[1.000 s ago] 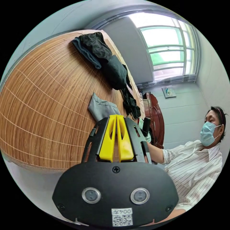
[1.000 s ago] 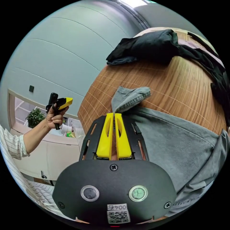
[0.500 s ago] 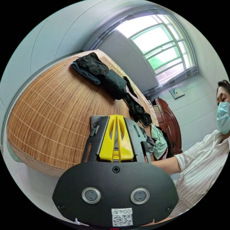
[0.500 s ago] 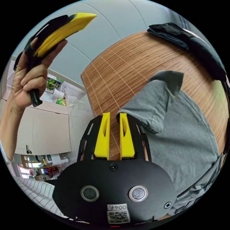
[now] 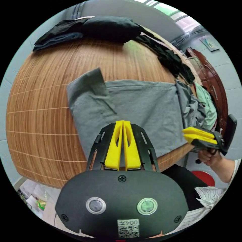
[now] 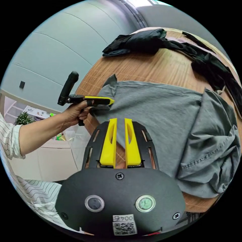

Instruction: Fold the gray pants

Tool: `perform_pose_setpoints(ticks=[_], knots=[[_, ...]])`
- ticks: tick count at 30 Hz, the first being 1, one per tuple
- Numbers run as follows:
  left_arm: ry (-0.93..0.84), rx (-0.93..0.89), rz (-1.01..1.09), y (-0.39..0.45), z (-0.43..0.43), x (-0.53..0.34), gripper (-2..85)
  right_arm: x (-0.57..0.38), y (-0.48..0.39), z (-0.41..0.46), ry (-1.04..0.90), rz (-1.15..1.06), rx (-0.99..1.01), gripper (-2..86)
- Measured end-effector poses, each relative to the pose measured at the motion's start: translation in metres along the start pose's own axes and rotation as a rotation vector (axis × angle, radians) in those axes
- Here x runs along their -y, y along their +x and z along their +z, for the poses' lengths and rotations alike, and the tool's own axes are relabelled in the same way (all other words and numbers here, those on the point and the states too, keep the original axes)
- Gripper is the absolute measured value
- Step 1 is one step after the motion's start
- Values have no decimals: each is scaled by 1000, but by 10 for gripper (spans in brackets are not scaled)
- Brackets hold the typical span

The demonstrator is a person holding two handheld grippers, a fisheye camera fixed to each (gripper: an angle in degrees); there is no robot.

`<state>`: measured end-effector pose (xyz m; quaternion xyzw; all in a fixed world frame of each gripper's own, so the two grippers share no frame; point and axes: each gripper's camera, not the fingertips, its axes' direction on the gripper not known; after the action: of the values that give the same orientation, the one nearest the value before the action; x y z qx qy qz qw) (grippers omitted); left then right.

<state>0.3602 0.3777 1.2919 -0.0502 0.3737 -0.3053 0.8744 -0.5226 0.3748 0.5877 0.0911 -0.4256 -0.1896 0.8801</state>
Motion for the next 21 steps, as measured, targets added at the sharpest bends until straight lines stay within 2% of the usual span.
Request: perform_pose_setpoints(ticks=[3,7,10,12,14,15,17,19,21], knots=[[45,170,-148,-52,-46,-12,3,-22,54,-47,25,68,-81,56],[125,216,-312,-96,-103,-13,1,-49,112,-110,117,191,-148,51],[173,58,-187,-40,-107,18,1,-58,139,-130,161,266,-192,51],[116,5,-12,33,-74,45,2,-60,153,-136,184,313,-197,52],[24,-21,-3,59,-37,58,3,-58,169,-140,179,339,-219,52],[-50,4,-28,63,-13,65,3,-57,173,-140,166,341,-223,52],[37,-5,-28,59,-14,72,4,-56,191,-141,125,353,-248,51],[27,-21,-32,54,-19,91,4,-57,199,-153,137,363,-234,47],[32,82,26,65,-33,113,5,-59,201,-166,161,346,-230,41]])
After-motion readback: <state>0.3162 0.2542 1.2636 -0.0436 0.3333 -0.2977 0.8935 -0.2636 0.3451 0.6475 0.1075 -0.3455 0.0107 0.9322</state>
